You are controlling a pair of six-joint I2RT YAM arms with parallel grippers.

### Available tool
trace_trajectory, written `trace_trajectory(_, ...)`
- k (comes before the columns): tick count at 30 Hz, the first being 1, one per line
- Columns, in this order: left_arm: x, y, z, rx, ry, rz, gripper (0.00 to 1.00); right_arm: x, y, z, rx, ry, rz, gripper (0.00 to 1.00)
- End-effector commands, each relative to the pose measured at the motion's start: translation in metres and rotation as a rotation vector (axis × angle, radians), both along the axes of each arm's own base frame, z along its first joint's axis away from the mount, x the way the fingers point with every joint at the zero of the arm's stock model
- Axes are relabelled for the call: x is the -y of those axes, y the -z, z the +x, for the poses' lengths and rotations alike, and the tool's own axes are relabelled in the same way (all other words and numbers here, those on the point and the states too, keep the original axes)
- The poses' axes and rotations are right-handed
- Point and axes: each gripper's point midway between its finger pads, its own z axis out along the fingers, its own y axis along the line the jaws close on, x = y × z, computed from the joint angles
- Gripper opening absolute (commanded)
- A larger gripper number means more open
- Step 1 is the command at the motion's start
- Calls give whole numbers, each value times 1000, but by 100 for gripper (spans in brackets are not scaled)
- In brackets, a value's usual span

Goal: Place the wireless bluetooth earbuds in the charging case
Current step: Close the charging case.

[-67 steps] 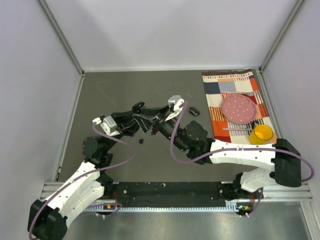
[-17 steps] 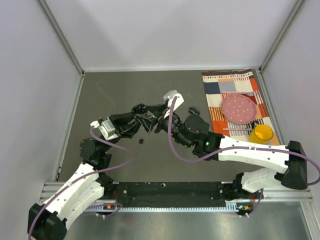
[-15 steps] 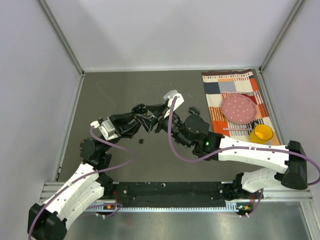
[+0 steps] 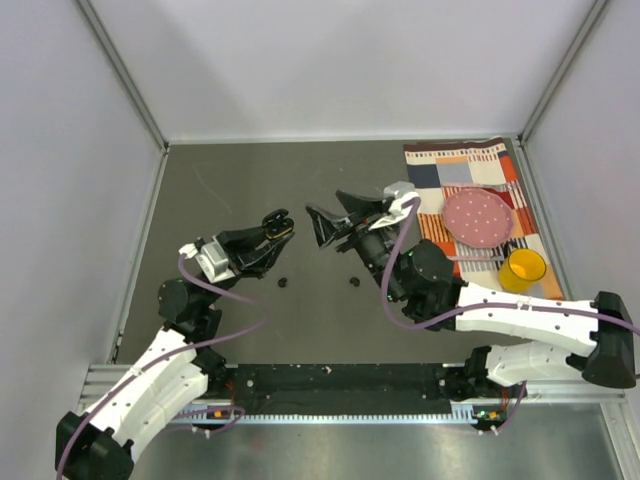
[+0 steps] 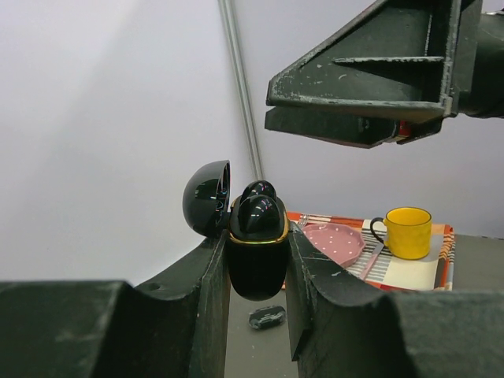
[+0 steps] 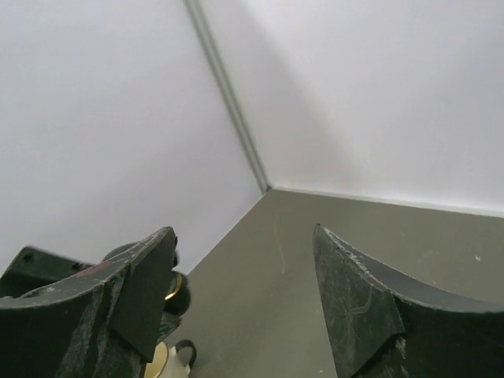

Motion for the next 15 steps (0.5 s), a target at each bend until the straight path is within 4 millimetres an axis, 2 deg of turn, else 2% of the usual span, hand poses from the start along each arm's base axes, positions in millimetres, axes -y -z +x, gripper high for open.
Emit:
trace_trajectory(1, -3, -14, -7, 36, 6, -22, 0, 42, -5, 22, -79, 184, 101, 75)
trace_trajectory(3, -2, -13, -8, 31, 12, -19, 0, 58, 21, 43, -207, 273, 24, 78)
trace_trajectory(4, -1, -13, -9, 30, 18, -18, 0, 62, 33, 51, -328, 275, 90, 79)
trace_trajectory(5, 0, -12, -9, 27, 24, -14, 0, 61, 50, 52, -421, 232, 12, 80)
trace_trajectory(6, 1, -11, -10, 26, 33, -7, 0, 64, 59, 56, -486, 203, 13, 81)
trace_trajectory(7, 3, -11, -11, 21, 44, 0, 0, 76, 63, 72, -540, 208, 57, 84)
trace_trajectory(8, 4, -9, -10, 13, 48, 6, 0, 66, 69, 65, -576, 102, 40, 86)
trace_trajectory(11, 8, -6, -11, -13, 78, 16, 0, 80, 77, 67, -588, 100, 48, 88)
trace_trajectory(12, 9, -7, -12, -18, 85, 13, 0, 85, 69, 66, -549, 100, 57, 89)
trace_trajectory(13, 11, -4, -11, -36, 101, 20, 0, 85, 76, 64, -540, 89, 36, 90)
trace_trajectory(15, 13, -3, -11, -45, 114, 26, 0, 84, 71, 60, -486, 42, -3, 92)
